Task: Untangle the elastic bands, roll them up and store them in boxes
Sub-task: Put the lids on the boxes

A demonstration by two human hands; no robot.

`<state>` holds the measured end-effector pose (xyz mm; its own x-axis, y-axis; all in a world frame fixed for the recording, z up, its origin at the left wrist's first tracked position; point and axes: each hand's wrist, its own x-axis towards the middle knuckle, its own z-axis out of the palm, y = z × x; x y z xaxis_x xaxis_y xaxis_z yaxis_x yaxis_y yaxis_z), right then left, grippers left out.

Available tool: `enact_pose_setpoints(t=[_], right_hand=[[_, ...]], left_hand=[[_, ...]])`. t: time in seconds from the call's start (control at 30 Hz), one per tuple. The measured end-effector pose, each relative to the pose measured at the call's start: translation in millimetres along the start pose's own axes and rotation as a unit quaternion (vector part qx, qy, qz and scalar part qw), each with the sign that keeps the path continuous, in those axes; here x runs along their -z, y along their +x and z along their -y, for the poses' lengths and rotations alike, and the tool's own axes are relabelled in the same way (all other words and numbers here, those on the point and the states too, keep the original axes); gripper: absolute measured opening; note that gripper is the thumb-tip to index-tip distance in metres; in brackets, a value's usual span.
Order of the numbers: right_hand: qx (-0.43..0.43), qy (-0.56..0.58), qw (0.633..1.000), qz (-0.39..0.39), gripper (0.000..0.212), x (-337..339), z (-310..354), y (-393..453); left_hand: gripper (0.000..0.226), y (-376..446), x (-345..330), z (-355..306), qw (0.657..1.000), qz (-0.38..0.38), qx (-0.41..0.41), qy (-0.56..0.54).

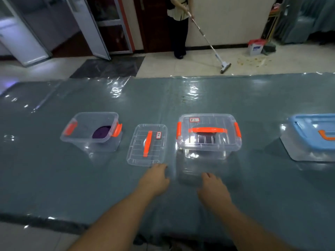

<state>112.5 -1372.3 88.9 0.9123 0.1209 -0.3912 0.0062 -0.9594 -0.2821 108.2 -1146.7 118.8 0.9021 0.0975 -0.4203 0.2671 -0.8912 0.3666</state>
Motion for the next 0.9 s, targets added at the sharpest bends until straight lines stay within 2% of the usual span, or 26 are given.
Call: enact_pose_setpoints(t=[0.1,0.27,0.4,0.67,0.73,0.9], right_hand=[[0.021,0.005,0.999,0.029,0.049,-25,5,-12],[0.066,-0.014,0.994,0.09,0.039,-50,37,-28],[0.106,-0.033,0.99,0.085,0.033,-53,77,-22],[0.134,-0.053,0.987,0.065,0.042,-63,183,-1],[0.126,-0.057,0.988,0.064,0.039,-74,214,1],[0.085,-0.061,0.992,0.071,0.048,-99,295,-5]], left_hand=[[0.053,-31,-13,25,0.999,0.01,0.032,0.017],[0.051,-69,-12,75,0.995,-0.001,0.096,0.023],[0.053,-79,3,107,0.991,-0.028,0.13,0.021],[0.055,-68,28,194,0.991,-0.029,0.127,0.018],[0.056,-61,36,226,0.992,-0.027,0.12,0.016],[0.053,-52,63,310,0.996,0.007,0.093,0.014]])
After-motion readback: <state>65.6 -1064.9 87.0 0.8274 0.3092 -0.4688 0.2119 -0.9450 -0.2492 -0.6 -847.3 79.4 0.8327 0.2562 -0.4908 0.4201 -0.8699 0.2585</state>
